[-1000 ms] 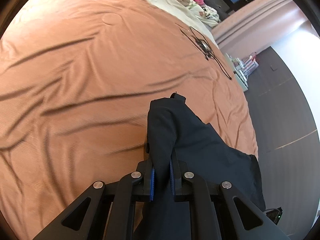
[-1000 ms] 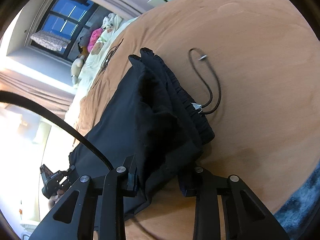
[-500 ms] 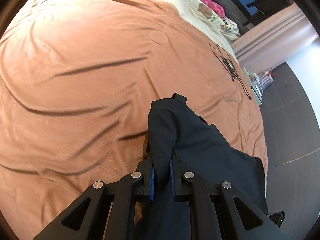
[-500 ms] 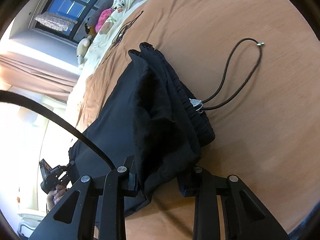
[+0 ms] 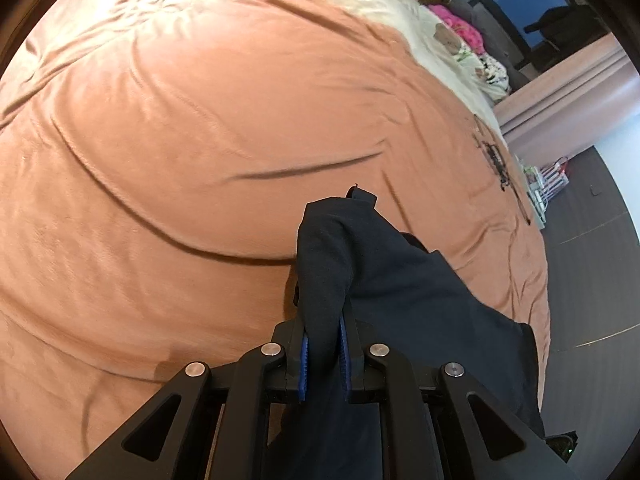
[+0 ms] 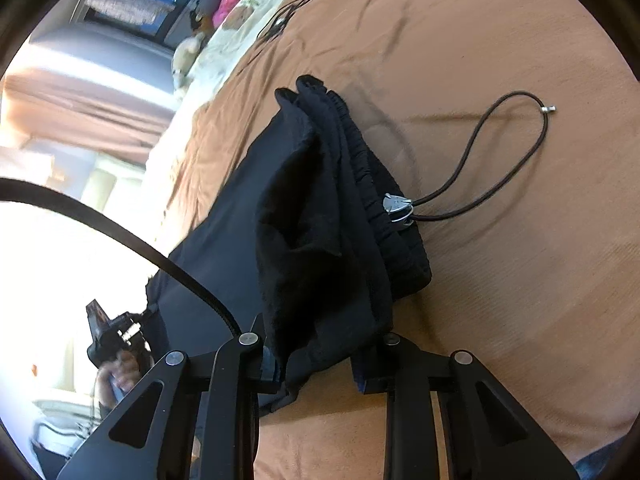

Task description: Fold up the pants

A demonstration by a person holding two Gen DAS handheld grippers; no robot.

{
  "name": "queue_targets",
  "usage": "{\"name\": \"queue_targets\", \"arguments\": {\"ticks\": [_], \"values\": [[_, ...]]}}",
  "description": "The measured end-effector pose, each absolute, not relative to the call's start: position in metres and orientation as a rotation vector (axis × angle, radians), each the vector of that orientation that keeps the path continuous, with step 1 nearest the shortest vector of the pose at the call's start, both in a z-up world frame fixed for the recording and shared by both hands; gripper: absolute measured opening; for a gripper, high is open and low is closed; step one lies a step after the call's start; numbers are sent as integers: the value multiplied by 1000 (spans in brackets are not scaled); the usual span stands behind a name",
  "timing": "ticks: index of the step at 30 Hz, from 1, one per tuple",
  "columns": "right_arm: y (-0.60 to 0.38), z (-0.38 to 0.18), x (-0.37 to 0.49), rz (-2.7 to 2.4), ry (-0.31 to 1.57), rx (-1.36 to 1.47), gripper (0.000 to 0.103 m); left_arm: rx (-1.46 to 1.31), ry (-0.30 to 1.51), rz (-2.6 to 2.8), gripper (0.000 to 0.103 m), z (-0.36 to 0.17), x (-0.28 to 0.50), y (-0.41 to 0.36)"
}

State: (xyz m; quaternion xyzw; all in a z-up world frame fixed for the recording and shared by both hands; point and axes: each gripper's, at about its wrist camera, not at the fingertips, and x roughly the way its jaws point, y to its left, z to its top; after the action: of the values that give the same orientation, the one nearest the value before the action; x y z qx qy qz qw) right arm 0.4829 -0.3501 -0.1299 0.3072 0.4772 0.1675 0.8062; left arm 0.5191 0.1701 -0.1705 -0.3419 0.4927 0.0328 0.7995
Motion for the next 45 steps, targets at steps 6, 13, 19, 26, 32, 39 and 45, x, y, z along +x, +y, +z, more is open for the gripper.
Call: {"name": "queue_targets", "arguments": {"ticks": [6,13,19,26,32,39,45], "values": [[-366,-121,495,277,1048,571,46,-691,1105,114,51,-172,512,175],[-402,-109,483,249,995,542,61,-674,1111,81,51,-167,477,176],[-423,-96,474,257,939,540,61,-660,1111,71,51,-164,438,173],[-410,-84,461,297,876,489,61,-674,1113,80,51,-168,394,169],[-376,-89,451,368,861,416,61,-727,1118,77,51,-180,354,167],[-345,-90,458,438,875,368,61,-810,1105,83,46,-190,324,168],[-310,-92,469,505,887,311,61,-875,1072,60,46,-193,310,161]]}}
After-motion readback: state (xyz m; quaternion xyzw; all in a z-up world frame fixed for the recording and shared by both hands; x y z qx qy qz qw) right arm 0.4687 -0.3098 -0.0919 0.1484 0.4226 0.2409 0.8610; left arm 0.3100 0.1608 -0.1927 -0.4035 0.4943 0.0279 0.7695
